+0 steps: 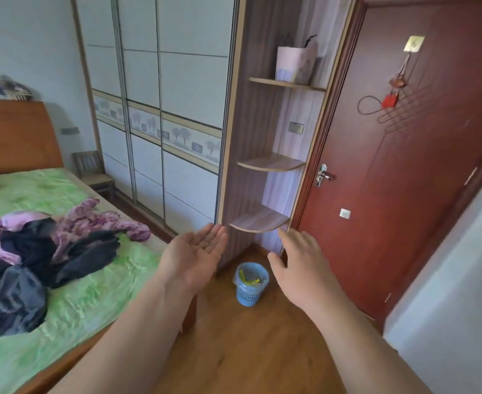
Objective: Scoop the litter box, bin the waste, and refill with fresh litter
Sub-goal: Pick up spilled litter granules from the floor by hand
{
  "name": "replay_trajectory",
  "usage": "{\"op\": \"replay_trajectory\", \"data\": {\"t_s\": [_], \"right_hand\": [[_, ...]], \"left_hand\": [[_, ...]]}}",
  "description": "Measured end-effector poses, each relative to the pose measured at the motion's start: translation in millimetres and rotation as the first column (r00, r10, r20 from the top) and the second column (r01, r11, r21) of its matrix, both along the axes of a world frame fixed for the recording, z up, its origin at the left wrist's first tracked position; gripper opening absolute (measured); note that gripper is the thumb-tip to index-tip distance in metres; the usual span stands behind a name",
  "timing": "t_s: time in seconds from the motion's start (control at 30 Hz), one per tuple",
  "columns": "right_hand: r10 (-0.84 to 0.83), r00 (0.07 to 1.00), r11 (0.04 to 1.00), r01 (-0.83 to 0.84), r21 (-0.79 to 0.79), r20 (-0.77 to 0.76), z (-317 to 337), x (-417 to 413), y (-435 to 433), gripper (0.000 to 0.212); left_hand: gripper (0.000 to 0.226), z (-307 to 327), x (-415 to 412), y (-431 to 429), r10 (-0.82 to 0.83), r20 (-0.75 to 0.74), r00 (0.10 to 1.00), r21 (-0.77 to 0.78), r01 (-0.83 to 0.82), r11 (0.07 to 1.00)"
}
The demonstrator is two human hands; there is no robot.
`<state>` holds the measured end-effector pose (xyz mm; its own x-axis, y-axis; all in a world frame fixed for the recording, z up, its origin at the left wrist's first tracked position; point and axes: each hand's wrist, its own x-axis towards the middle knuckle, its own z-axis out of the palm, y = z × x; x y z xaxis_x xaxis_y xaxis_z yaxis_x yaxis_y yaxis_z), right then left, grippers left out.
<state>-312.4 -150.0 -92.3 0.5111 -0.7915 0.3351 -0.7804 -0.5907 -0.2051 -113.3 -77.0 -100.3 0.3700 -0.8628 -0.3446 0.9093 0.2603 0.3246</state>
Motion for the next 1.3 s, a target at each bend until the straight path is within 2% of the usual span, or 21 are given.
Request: {"op": "replay_trajectory", "data": {"t_s": [0.37,0.57,0.9,1.1,1.3], "right_hand": [[-0.113,0.993,0.992,0.115,0.058,-0.039,-27,11,-98,0.060],[-0.164,0.985,0.986,0.166,0.033,-0.043,-26,66,-181,0.057],[-0.288,0.957,0.940,0.279,0.198,0.020,-43,171,-328,0.059],[-0.294,0.956,0.929,0.286,0.235,-0.003,-68,186,-390,0.059],[-0.296,0.955,0.911,0.275,0.308,0.020,-99,193,-473,0.059]], "left_hand": [[0.042,-27,4,-130,-0.130,-0.022,0.991,0.018,0.130,0.991],[0.042,-37,59,-227,-0.184,-0.004,0.983,0.013,0.184,0.983],[0.044,-42,174,-381,-0.278,0.058,0.959,0.078,0.274,0.959],[0.040,-58,191,-446,-0.354,0.064,0.933,0.102,0.347,0.932],[0.042,-89,212,-525,-0.309,0.012,0.951,0.185,0.301,0.935]]}}
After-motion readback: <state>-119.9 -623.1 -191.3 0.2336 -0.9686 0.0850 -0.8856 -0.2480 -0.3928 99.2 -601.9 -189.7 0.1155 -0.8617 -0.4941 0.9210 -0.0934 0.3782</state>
